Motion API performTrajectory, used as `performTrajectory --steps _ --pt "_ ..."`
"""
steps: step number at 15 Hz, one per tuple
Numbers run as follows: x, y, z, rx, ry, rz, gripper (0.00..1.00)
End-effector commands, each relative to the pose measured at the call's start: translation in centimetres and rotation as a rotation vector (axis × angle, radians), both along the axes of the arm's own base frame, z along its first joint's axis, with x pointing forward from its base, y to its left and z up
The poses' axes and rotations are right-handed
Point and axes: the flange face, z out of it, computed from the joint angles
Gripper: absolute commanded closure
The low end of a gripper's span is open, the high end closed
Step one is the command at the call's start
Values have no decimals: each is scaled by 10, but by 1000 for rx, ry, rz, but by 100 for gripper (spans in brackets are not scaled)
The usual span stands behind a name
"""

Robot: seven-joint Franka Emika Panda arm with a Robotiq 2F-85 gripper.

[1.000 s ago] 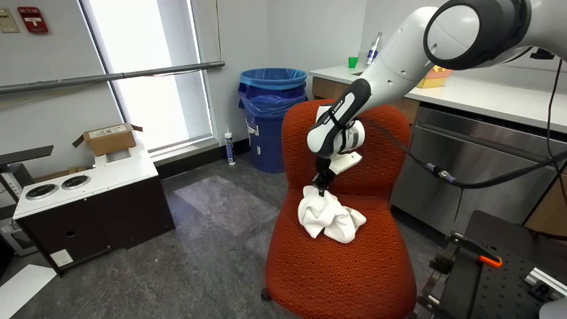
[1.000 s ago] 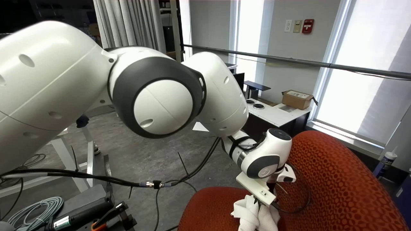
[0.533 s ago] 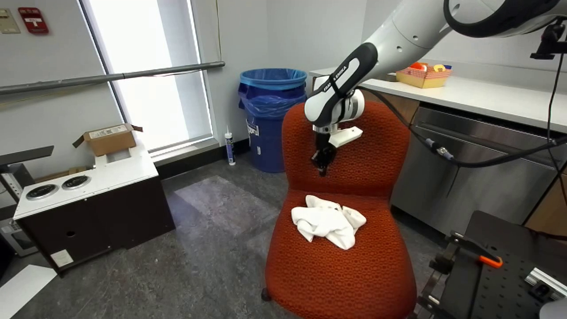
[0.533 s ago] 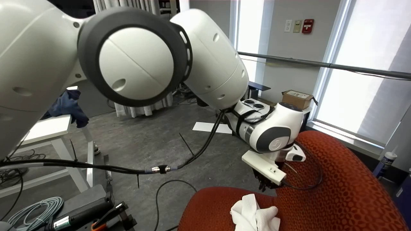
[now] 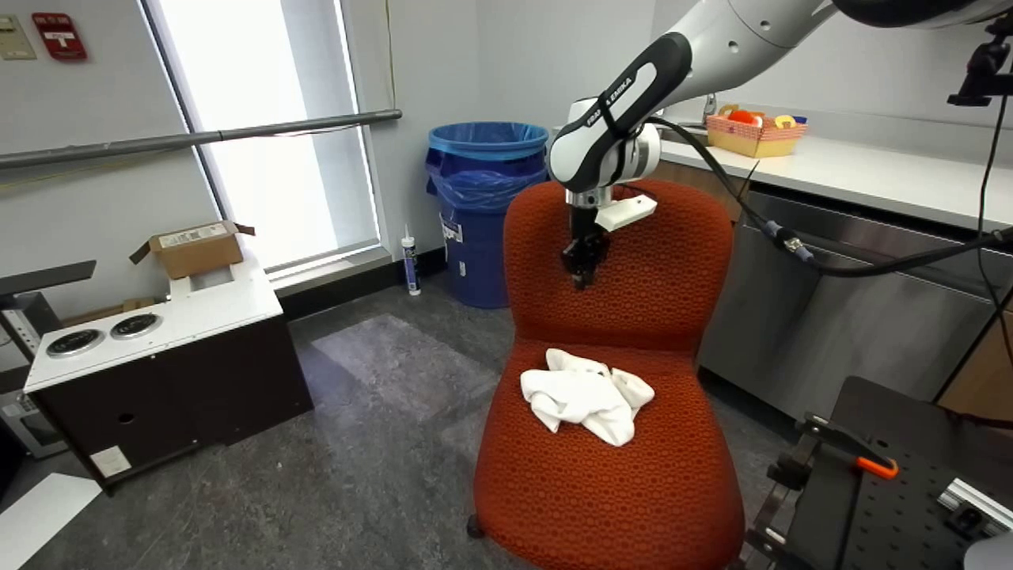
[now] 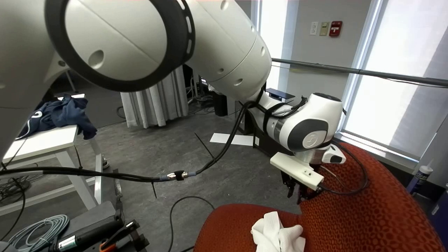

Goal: Hang the T-shirt on the back of the chair

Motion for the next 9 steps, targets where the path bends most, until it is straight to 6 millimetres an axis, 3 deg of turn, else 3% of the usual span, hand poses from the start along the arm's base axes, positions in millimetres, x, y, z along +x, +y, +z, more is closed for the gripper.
performTrajectory --steps 1,6,9 --pt "-13 3 -34 -10 61 36 41" --pt "-27 16 -119 -10 94 62 0" --pt "-33 21 -163 -37 82 72 0"
